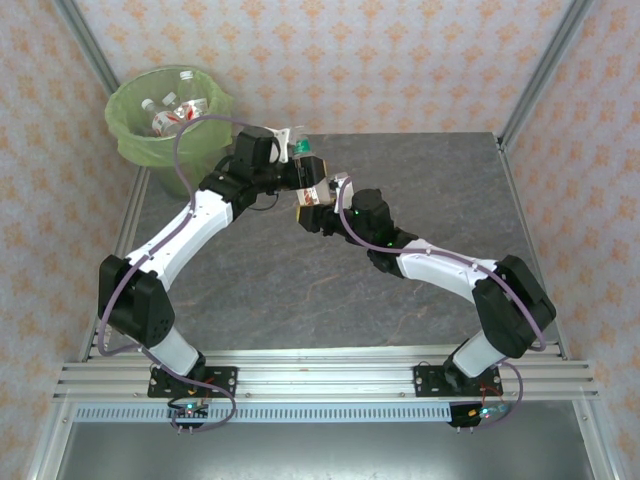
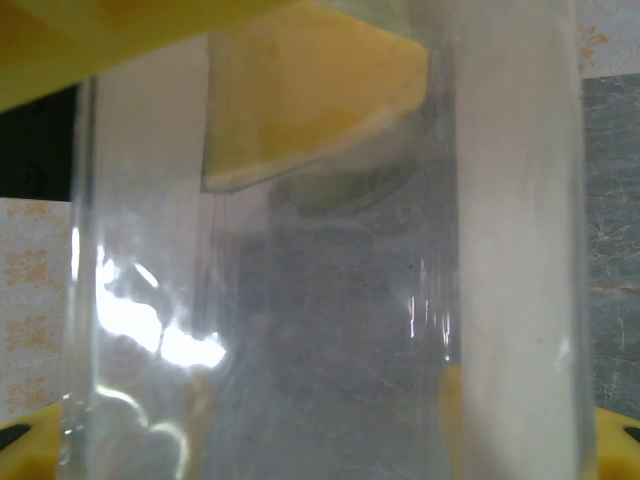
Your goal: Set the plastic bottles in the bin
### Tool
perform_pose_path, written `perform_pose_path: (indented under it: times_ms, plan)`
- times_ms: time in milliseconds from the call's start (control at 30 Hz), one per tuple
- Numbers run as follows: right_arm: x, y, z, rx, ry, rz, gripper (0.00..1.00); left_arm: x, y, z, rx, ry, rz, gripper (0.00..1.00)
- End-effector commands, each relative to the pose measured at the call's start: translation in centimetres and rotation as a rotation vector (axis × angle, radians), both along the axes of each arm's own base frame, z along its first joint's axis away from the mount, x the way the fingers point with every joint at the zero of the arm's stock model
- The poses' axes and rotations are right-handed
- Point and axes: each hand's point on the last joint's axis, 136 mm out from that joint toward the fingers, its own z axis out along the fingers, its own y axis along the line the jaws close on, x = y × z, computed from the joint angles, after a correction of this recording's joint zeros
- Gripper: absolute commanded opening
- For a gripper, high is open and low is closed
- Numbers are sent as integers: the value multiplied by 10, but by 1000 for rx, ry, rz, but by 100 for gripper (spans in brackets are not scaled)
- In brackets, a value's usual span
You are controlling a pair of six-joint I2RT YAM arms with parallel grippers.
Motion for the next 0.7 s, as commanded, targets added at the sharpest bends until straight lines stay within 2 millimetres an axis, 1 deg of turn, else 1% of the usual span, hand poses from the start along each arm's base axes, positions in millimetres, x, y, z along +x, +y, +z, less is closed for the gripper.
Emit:
perform_pose_path:
  times_ms: [0, 133, 233, 333, 400, 433, 467, 500, 667]
  plan:
    - [5, 6, 32, 45, -79, 1, 15, 1, 0, 7, 18, -22, -10, 62]
    - [4, 6, 25, 14, -53, 5, 42, 1, 2, 15, 22, -45, -10, 59]
    - [-3, 8, 25, -10, -65, 48, 57, 3, 5, 21, 27, -60, 5, 58]
    - [-9, 7, 29, -15, -84, 69, 68, 6, 11, 22, 23, -58, 30, 56]
    - [-10, 5, 30, -29, -93, 69, 77, 8, 15, 21, 15, -52, 45, 55]
    - [-10, 3, 30, -37, -99, 62, 80, 10, 18, 21, 11, -52, 53, 54]
    - [-9, 2, 30, -43, -103, 56, 88, 11, 20, 21, 9, -50, 59, 54]
    - [-9, 0, 30, -52, -109, 45, 100, 11, 22, 21, 6, -50, 64, 53]
    - [-12, -5, 29, -96, -135, 48, 99, 14, 36, 22, -3, -47, 103, 52]
